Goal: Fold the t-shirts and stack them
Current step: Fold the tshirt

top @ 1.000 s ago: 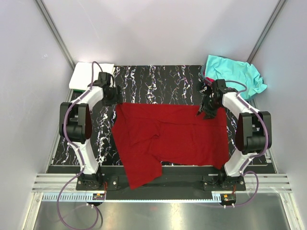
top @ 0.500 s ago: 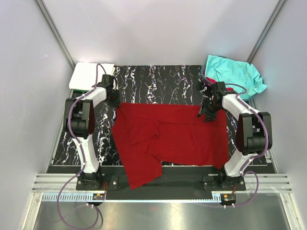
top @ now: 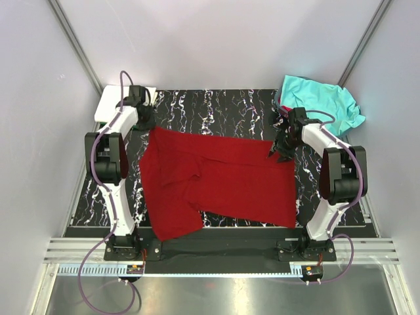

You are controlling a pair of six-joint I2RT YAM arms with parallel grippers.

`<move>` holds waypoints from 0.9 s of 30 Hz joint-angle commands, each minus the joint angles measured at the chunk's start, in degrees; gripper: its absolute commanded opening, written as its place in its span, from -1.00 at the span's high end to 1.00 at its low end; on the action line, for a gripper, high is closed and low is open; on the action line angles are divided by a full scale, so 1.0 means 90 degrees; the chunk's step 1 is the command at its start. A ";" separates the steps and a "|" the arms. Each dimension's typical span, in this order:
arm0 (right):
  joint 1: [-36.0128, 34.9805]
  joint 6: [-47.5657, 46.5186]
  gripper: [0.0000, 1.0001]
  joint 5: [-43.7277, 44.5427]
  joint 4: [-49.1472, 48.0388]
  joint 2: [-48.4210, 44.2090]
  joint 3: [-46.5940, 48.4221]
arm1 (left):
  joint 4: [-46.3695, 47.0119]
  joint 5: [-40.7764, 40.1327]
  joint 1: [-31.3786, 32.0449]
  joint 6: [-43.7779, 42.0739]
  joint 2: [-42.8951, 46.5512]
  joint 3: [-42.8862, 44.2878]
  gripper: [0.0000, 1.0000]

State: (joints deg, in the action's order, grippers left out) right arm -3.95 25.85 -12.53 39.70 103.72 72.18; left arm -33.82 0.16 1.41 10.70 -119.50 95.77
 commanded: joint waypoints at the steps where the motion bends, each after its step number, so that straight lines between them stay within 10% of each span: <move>1: 0.0028 0.0087 -0.05 0.0094 0.0071 -0.0001 0.0339 | -0.0119 -0.0184 0.0038 0.0177 0.0074 0.0327 0.22; 5: 0.0018 0.0029 -0.05 0.0162 0.0246 -0.0293 0.0203 | -0.0050 -0.0467 0.0097 0.0354 0.1320 -0.0443 -0.59; 18: -0.1211 0.0418 -0.08 -0.0043 0.0111 -0.2315 -0.2277 | -0.0578 0.0215 0.0634 0.2140 0.6098 -0.5685 -0.33; 27: -0.1349 0.0742 -0.11 0.0845 -0.0251 -0.1887 -0.1996 | -0.0129 0.0754 0.0839 0.1742 0.5536 -0.5136 -0.55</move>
State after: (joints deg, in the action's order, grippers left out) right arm -16.23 31.46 -9.85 40.60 84.58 50.43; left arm -39.42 4.95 8.19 28.27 -66.50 43.16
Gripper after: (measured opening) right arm 0.551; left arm 0.768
